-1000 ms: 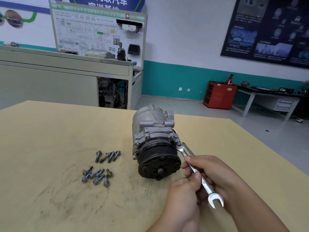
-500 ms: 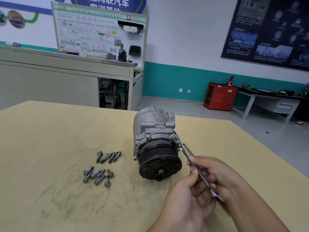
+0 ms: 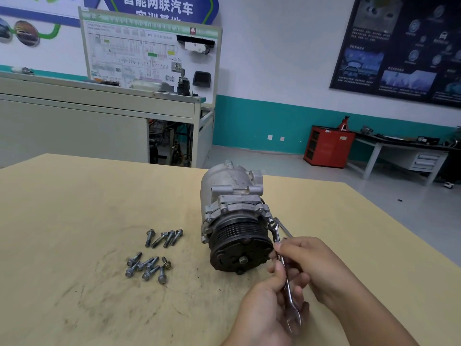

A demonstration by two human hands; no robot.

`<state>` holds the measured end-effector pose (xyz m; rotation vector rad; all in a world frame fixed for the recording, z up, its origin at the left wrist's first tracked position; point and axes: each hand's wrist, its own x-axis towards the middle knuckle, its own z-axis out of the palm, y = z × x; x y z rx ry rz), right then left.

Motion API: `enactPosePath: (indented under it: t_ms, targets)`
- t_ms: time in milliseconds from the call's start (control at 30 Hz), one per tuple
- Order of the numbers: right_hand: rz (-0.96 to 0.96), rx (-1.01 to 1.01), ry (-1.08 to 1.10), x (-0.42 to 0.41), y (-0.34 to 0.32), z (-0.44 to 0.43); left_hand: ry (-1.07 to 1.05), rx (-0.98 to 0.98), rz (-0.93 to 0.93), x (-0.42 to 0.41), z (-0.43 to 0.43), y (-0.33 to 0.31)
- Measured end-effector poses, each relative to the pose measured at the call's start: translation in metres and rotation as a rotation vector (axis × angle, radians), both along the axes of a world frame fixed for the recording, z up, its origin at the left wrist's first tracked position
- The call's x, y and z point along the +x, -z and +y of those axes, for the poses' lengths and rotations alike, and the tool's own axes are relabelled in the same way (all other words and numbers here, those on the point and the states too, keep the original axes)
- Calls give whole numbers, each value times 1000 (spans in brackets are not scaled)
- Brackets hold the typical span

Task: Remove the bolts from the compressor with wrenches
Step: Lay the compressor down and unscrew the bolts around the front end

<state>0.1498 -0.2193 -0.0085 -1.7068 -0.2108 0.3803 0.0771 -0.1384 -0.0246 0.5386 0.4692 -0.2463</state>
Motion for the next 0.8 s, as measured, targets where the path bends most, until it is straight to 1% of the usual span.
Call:
enactPosePath:
  t_ms: [67,100,233,333,467,567,667,733,800]
  targets:
    - [138,81,-69,2,-1,-4,-1,-22,13,3,-1,1]
    - [176,109,-90,3,0,-7,-3,-40,21,4,-2,1]
    - [246,176,-118,4,6,-9,36,-45,35,6,-4,2]
    - [304,239,-91,3,8,-7,52,-40,43,6,-5,2]
    - [335,243,-32,0,10,-6,85,66,10,7,-7,3]
    - [285,154,60,0,9,-8,24,139,-23,10,-13,4]
    - [217,56,87,1,7,-10,-23,139,-68,9,-18,5]
    - [164,44,92,1,6,-11,-31,141,-72,9,-18,6]
    - [100,76,110,1,6,-10,-7,128,-94,9,-18,6]
